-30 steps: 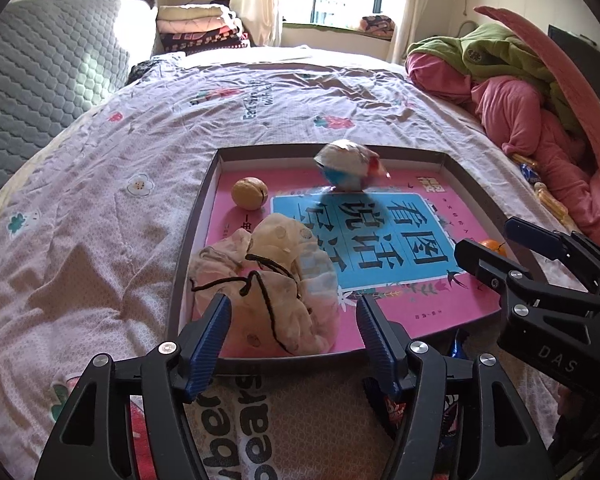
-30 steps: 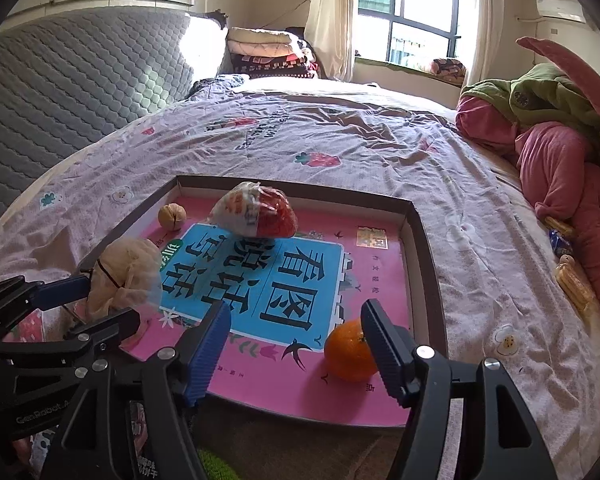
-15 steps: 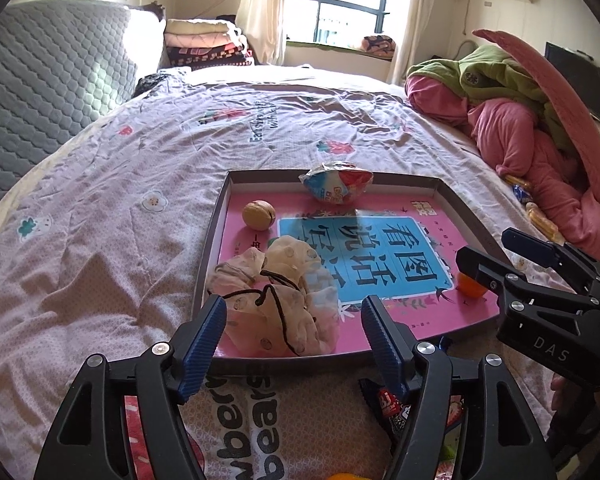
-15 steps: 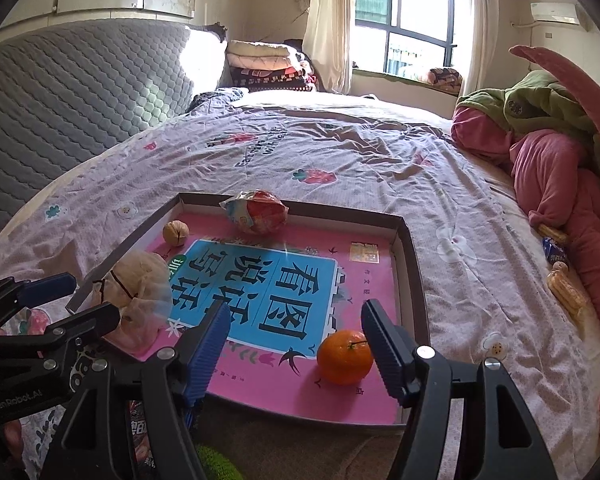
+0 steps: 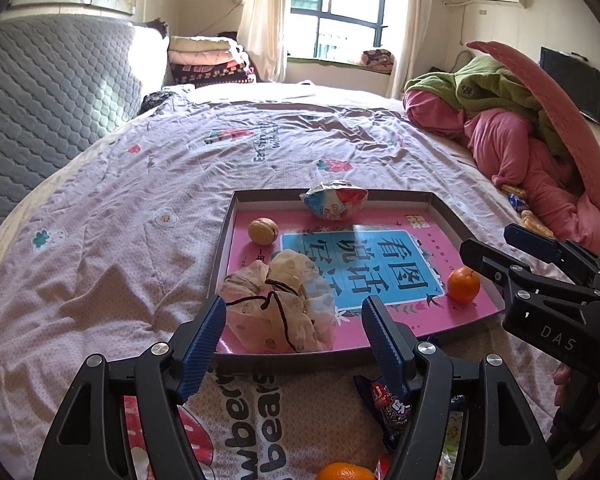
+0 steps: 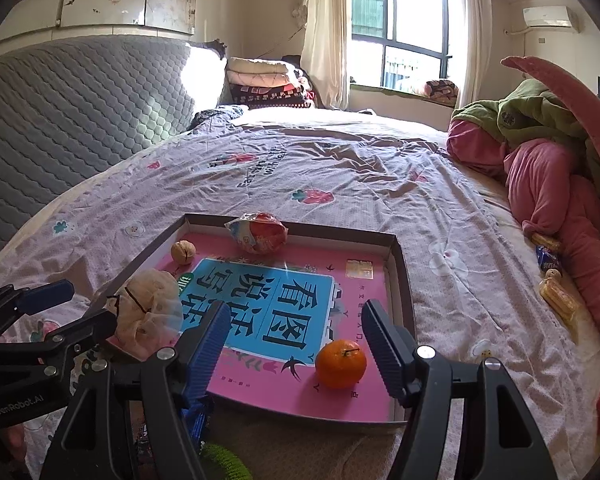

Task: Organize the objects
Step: 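Withdraw both open grippers from the tray back toward the item pile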

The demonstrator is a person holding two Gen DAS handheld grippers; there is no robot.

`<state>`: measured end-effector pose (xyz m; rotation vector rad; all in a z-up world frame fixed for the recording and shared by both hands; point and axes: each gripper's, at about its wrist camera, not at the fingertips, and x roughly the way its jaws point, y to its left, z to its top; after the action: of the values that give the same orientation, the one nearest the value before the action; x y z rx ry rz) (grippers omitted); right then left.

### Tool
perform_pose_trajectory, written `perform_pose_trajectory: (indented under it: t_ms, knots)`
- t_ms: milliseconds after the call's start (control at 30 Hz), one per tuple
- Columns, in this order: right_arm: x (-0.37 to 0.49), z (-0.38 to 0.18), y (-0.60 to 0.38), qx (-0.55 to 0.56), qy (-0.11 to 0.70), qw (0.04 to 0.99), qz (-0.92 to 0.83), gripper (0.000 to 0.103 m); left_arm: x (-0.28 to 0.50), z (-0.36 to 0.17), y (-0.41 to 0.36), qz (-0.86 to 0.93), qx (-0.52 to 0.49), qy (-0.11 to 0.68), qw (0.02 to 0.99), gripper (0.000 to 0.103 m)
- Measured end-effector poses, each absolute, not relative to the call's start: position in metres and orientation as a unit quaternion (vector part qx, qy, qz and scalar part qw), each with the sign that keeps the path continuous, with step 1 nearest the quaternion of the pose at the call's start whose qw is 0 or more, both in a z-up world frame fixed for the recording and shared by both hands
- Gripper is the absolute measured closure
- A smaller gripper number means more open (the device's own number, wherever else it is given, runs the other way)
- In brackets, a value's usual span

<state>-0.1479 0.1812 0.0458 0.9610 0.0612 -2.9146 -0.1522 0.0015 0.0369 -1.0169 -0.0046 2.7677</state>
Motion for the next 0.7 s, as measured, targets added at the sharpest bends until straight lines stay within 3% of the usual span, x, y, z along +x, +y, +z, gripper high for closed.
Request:
perform_pose_trajectory:
  t_ms: [700]
  knots:
    - [-0.112, 0.06, 0.181, 0.287, 0.039, 0.046, -0.956, 0.035, -0.111, 0.04, 0.017, 0.934, -0.332, 0.031, 0.131, 0.031]
